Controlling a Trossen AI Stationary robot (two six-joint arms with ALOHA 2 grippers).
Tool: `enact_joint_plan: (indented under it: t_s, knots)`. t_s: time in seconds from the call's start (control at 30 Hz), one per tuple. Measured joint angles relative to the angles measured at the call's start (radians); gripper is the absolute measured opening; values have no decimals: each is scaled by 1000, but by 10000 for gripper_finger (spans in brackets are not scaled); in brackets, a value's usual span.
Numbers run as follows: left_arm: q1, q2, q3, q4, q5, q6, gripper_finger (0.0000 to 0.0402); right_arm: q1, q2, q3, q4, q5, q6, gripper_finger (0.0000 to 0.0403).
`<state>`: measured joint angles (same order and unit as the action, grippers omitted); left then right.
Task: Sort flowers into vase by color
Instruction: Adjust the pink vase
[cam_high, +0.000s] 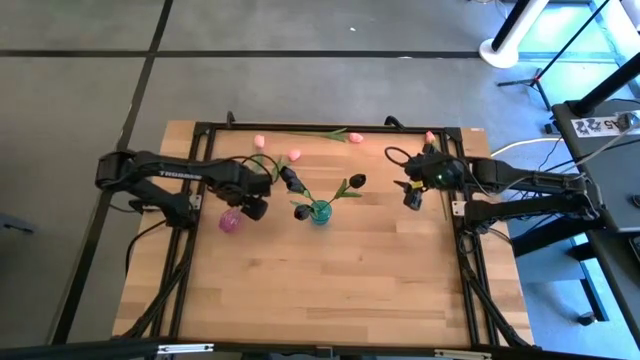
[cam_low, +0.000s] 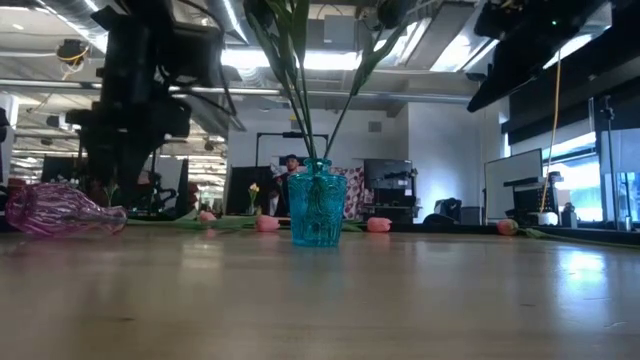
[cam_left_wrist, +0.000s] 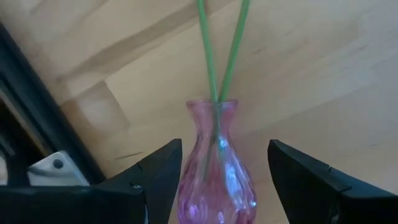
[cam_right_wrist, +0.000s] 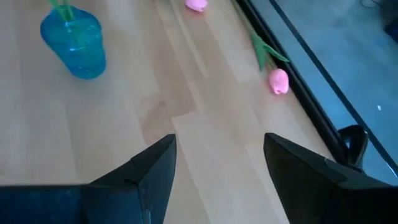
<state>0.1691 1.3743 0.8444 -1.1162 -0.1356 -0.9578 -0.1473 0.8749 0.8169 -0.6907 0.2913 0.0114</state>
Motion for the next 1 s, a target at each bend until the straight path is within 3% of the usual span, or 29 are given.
enact_joint_plan:
  t_s: [0.33, 0.57, 1.0]
  knots:
    - [7, 117, 0, 5, 37, 2, 232, -4, 0, 0, -17, -46, -14, 241]
    - [65, 221, 0, 16, 21, 82, 229, -4, 0, 0, -23, -51, -16, 241]
    - [110, 317, 3, 83, 21, 149, 159, -4, 0, 0, -58, -67, -17, 241]
